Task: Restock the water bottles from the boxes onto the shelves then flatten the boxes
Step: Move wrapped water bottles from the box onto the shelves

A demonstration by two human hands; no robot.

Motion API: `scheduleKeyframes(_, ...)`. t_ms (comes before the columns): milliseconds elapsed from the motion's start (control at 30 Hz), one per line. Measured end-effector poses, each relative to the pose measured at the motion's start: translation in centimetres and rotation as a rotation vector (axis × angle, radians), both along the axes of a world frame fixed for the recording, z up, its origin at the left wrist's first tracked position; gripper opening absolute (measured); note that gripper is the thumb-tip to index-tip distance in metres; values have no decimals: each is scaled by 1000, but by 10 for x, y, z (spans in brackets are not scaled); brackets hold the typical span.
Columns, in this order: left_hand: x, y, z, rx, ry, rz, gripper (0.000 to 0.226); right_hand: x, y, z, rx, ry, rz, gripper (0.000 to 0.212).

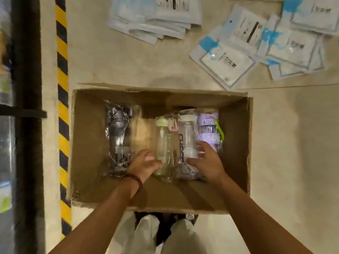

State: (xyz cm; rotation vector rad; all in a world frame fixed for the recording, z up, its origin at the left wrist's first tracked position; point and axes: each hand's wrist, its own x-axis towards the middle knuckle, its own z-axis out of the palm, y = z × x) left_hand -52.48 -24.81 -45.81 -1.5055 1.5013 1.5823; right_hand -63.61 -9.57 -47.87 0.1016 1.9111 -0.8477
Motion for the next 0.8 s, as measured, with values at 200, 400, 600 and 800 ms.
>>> scheduleKeyframes(200,2,4,-85,-79,-44,-67,75,12,-13,-79,110,146,171,85)
scheduleKeyframes(400,-9,0,-113,-16,-60,-40,68,37,-32,-98,224,257,138,110)
scheduleKeyframes(600,-4,-10,-134,-59,-105,-7,88,34,-33,-111,228,268,160,86)
scheduleKeyframes(800,12,-14,-141,-6,-109,40,123,40,-47,-121,264,148,73,82)
